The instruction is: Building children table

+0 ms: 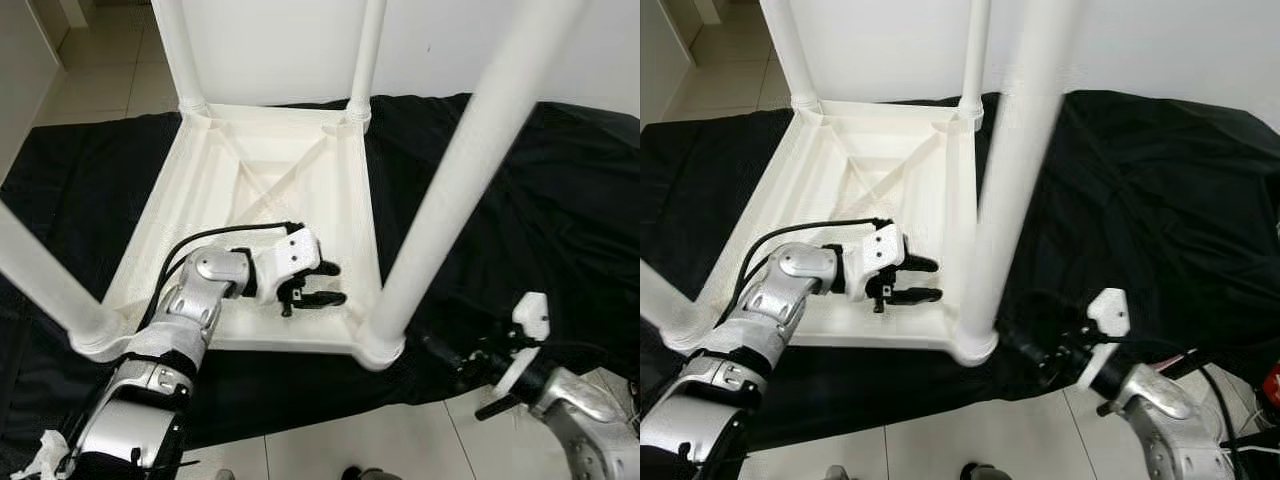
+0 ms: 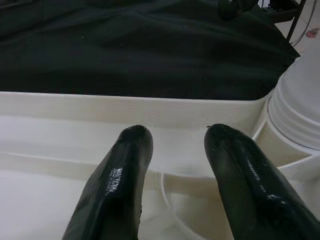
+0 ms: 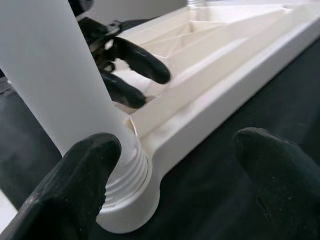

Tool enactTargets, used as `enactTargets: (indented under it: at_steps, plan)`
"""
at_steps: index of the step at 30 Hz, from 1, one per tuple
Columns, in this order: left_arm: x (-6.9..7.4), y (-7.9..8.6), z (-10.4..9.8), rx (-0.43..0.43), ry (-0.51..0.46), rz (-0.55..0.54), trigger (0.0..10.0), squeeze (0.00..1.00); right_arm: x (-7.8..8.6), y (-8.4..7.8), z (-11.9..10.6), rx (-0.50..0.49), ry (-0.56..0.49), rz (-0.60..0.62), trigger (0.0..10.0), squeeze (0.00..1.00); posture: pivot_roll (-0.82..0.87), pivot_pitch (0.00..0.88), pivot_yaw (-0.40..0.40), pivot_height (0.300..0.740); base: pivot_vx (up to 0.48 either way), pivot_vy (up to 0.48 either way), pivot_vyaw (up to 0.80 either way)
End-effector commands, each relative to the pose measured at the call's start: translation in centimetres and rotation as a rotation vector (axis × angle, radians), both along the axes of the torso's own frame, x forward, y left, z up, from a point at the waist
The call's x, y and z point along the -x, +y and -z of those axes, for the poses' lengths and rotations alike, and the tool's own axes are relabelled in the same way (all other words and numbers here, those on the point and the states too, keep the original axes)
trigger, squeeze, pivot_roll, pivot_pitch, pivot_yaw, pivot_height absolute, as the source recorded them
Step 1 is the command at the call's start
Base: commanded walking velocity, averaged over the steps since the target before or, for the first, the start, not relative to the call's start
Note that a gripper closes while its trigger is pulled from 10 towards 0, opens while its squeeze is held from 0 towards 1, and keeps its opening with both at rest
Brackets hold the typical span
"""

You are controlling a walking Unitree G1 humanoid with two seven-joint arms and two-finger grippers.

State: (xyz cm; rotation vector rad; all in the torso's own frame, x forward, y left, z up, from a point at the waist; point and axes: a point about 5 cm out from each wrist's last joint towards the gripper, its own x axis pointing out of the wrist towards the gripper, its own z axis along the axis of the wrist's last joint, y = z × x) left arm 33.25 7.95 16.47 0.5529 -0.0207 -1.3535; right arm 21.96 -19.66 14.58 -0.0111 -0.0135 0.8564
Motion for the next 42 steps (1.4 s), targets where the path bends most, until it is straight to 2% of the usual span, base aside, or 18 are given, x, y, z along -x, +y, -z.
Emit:
enactTargets:
  at_steps: [1,12,14,18,20,21,23,25,30,32,33,34,35,37,40,42]
  plan:
    - [-0.9,0.8,-0.2,0.082,-0.082,-0.241,10.0,0.0,0.1,0.3,-0.4,0.005,-0.009,-0.053,10.0,0.0,0.0,0.079,0.016,0.74,0.0,0.0,0.0]
    - [-0.3,1.8,-0.3,0.095,-0.064,-0.253,10.0,0.0,0.2,0.0,-0.9,0.047,-0.005,-0.129,10.0,0.0,0.0,0.102,0.003,0.74,0.0,0.0,0.0]
    - [-0.1,2.0,-0.4,0.099,-0.062,-0.263,10.0,0.0,0.2,0.6,-1.1,0.045,-0.012,-0.164,10.0,0.0,0.0,0.111,-0.002,0.74,0.0,0.0,0.0]
    - [0.0,2.1,-0.6,0.104,-0.062,-0.271,10.0,0.0,-0.4,1.7,-1.4,0.024,-0.046,-0.157,10.0,0.0,0.0,0.113,-0.002,0.74,0.0,0.0,0.0]
    - [0.0,2.0,-0.6,0.11,-0.059,-0.279,10.0,0.0,-1.6,2.9,-1.7,0.001,-0.101,-0.086,10.0,0.0,0.0,0.117,-0.004,0.74,0.0,0.0,0.0]
    - [0.0,2.0,-0.6,0.11,-0.059,-0.279,10.0,0.0,-1.6,2.9,-1.7,0.001,-0.101,-0.086,10.0,0.0,0.0,0.117,-0.004,0.74,0.0,0.0,0.0]
    - [0.3,2.1,-0.6,0.118,-0.057,-0.294,10.0,0.0,-2.8,3.8,-2.0,-0.047,-0.125,-0.008,10.0,0.0,0.01,0.113,-0.016,0.74,0.0,0.0,0.0]
    - [0.4,2.2,-0.6,0.123,-0.056,-0.301,10.0,0.0,-3.0,3.9,-2.0,-0.056,-0.13,0.006,10.0,0.0,0.01,0.113,-0.016,0.74,0.0,0.0,0.0]
    - [0.6,2.5,-0.5,0.127,-0.051,-0.319,10.0,0.0,-2.9,3.4,-2.0,-0.049,-0.129,0.004,10.0,0.0,0.02,0.112,-0.027,0.74,0.0,0.0,0.0]
    - [1.0,2.9,-0.3,0.129,-0.041,-0.33,10.0,0.0,-2.9,2.0,-2.0,-0.014,-0.136,0.023,10.0,0.0,0.02,0.107,-0.031,0.74,0.0,0.0,0.0]
    - [1.0,2.9,-0.3,0.129,-0.041,-0.33,10.0,0.0,-2.9,2.0,-2.0,-0.014,-0.136,0.023,10.0,0.0,0.02,0.107,-0.031,0.74,0.0,0.0,0.0]
    - [1.2,3.1,-0.3,0.13,-0.038,-0.332,10.0,0.0,-3.1,1.1,-2.2,-0.013,-0.134,0.053,10.0,0.0,0.02,0.105,-0.031,0.74,0.0,0.0,0.0]
    - [1.2,3.1,-0.3,0.13,-0.038,-0.332,10.0,0.0,-3.1,1.1,-2.2,-0.013,-0.134,0.053,10.0,0.0,0.02,0.105,-0.031,0.74,0.0,0.0,0.0]
    - [1.4,3.1,-0.1,0.131,-0.027,-0.332,10.0,0.0,-3.5,0.1,-2.7,-0.002,-0.157,0.092,10.0,0.0,0.03,0.1,-0.021,0.74,0.0,0.0,0.0]
    - [1.4,3.1,-0.1,0.127,-0.031,-0.331,10.0,0.0,-3.7,0.0,-2.9,-0.006,-0.16,0.102,10.0,0.0,0.03,0.099,-0.019,0.74,0.0,0.0,0.0]
    - [1.3,2.9,-0.4,0.14,-0.026,-0.333,10.0,0.0,-3.0,1.2,-2.7,-0.028,-0.136,0.022,10.0,0.0,0.04,0.102,-0.014,0.74,0.0,0.0,0.0]
